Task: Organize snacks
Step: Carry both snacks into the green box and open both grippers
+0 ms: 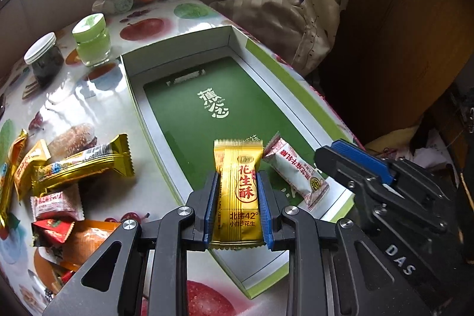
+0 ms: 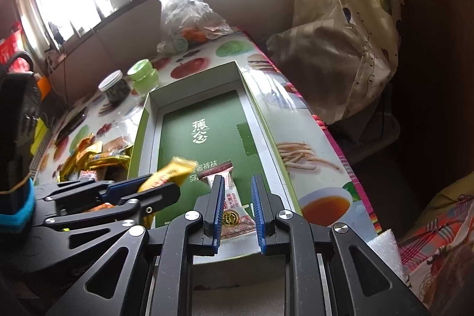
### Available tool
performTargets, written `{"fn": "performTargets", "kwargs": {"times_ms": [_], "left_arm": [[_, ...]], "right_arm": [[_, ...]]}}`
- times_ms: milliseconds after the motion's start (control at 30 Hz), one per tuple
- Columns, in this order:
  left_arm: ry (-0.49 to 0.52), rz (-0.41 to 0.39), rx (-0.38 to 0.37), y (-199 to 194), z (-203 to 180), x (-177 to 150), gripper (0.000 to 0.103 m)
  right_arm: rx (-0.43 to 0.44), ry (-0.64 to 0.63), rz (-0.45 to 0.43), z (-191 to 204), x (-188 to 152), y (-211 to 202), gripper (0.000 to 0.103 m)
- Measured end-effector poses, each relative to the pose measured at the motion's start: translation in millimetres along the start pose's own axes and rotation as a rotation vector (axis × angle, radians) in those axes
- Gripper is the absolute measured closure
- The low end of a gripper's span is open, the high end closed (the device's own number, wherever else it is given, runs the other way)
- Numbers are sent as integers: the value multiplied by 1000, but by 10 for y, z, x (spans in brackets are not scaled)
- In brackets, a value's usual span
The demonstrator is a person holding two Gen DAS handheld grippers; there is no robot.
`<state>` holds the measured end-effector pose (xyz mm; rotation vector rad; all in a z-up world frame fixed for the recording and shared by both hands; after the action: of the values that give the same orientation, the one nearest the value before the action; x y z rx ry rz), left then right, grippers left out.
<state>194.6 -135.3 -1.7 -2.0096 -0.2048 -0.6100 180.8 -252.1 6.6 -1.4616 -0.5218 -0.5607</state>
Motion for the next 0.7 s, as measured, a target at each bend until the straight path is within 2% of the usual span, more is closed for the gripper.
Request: {"fn": "performTargets", "kwargs": {"times_ms": [333, 367, 467, 700], "left_arm": [[-13, 6, -24, 39, -16, -2, 77], [-11, 2, -24, 27, -22, -4, 76], [-7, -4, -24, -7, -32, -9, 61], [0, -44, -12, -198, -50, -50, 61]], "right_arm": [[-1, 23, 0, -61, -23, -52, 85], [-2, 23, -2, -62, -25, -64, 84], [-13, 23, -6, -69, -28, -102, 83], [-33, 16, -20, -50, -37, -225, 80]]}}
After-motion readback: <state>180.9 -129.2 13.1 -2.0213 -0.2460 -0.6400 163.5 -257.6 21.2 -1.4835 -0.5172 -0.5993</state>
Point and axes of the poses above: each gripper's, at about its wrist camera, not at the fingertips, and y roughly the way its jaws point, z to its left, x to its top, the point moved 4 cm from there along y, roughly the way its jaws point, and after that the axes turned 15 degrees about -x, right-handed, at the moved point
